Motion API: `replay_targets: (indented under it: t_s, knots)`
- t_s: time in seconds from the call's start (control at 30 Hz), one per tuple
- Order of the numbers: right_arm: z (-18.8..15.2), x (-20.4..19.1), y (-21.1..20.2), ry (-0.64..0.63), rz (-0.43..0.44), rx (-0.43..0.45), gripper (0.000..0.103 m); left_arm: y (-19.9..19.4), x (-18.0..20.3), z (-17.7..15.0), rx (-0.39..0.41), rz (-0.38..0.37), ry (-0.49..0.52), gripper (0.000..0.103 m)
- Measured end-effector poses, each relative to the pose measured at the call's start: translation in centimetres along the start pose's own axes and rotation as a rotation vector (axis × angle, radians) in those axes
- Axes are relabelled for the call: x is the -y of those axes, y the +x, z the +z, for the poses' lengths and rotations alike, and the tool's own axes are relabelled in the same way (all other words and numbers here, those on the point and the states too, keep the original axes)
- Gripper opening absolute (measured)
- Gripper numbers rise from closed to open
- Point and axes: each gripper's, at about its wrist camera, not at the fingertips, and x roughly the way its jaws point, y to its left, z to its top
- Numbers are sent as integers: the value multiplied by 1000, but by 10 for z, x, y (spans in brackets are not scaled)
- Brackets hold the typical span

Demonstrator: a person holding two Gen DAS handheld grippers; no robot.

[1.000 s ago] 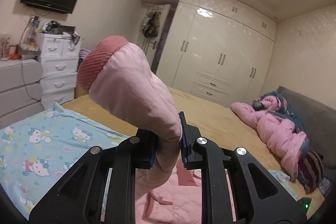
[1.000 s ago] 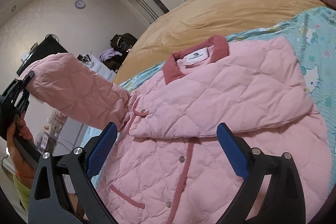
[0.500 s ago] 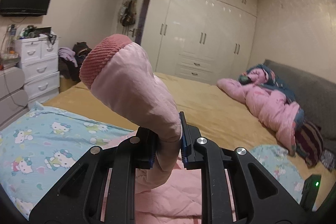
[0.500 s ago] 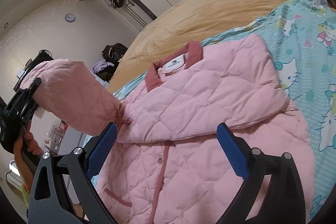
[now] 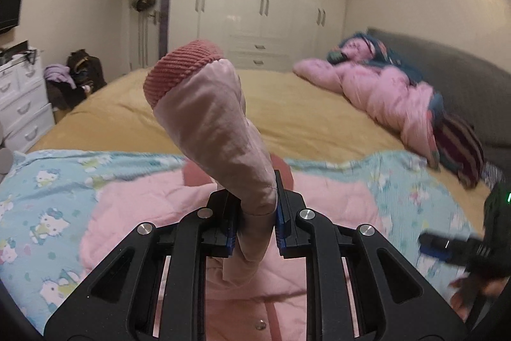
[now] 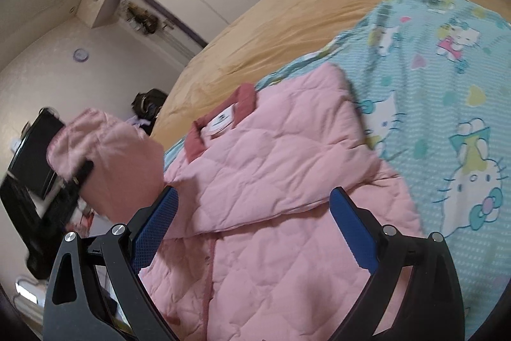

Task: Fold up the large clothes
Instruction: 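Lift the sleeve with the left tool and carry it across the jacket body, then lay the sleeve onto the jacket and open the left tool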

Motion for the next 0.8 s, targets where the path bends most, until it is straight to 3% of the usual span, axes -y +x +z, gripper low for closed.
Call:
replay_targets:
  t_s: [0.37,0.5,0.6,0.67,0.7,0.8]
  knots:
    - [4,14,4,11,-77,17,95,43,37,-54,-88,-20,165,11]
    - [6,13,8,7,-84,15,95,49,53,-71,-112,-21,291,13]
    - [6,12,10,3,-85,11,95,54,63,-81,-135,-71,339,22]
    - [7,12,10,4,-91,9,95,56,74,-90,-130,-71,431,37]
    - [7,12,9,7,-90,9,95,59,79,-95,-149,-84,467,40]
    - [9,12,9,8,-99,12,95,63,87,-105,-195,-134,487,56]
